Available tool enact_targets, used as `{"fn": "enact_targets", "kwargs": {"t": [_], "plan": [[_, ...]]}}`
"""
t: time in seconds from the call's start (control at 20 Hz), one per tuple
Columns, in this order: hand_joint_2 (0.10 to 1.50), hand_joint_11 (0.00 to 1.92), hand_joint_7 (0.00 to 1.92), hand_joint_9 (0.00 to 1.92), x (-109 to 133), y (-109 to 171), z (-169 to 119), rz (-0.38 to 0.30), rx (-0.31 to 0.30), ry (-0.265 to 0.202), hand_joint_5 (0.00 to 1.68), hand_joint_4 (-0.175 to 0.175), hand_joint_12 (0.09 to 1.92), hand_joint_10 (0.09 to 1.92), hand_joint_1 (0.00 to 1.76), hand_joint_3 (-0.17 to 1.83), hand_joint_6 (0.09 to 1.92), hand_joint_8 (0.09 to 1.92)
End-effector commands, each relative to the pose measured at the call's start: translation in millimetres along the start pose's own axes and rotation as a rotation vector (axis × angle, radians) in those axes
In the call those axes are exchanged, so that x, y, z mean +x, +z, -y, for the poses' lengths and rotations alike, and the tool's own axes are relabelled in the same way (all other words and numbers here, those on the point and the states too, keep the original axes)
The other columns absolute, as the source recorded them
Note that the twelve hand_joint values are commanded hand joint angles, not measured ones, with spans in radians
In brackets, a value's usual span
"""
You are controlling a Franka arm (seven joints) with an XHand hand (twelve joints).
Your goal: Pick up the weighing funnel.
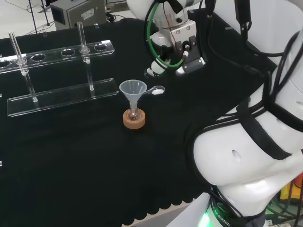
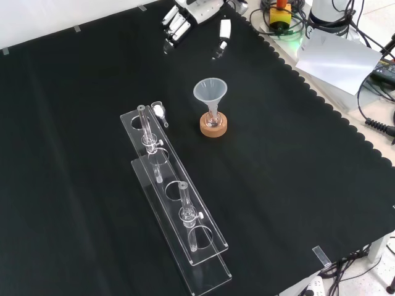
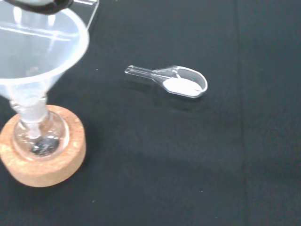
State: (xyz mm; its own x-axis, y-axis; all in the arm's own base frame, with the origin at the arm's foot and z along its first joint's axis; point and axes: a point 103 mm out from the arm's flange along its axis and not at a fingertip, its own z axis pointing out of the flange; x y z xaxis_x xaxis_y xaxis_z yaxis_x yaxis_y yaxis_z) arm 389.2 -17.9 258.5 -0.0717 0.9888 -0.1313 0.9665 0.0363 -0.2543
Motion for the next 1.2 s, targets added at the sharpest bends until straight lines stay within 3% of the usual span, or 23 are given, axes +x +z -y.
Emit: {"fn": "enact_targets", "kwargs": {"t": [0.05, 0.65, 1.2], "plan": [[0.64, 0.33, 0.33, 0.6, -35.3, 10.6, -23.8, -0.035, 0.011, 0.02, 0.41, -0.084, 1.35, 0.64, 0.7, 0.53, 0.09, 0.71], [0.65, 0.35, 0.37, 0.64, -59.5, 46.4, -72.7, -0.065, 0.068, 0.01, 0.43, -0.084, 1.35, 0.63, 0.76, 0.55, 0.09, 0.72], [0.65, 0.38, 0.4, 0.67, -54.4, 91.0, -114.8, -0.094, 0.129, -0.008, 0.49, -0.08, 1.33, 0.61, 0.79, 0.58, 0.09, 0.71]]}}
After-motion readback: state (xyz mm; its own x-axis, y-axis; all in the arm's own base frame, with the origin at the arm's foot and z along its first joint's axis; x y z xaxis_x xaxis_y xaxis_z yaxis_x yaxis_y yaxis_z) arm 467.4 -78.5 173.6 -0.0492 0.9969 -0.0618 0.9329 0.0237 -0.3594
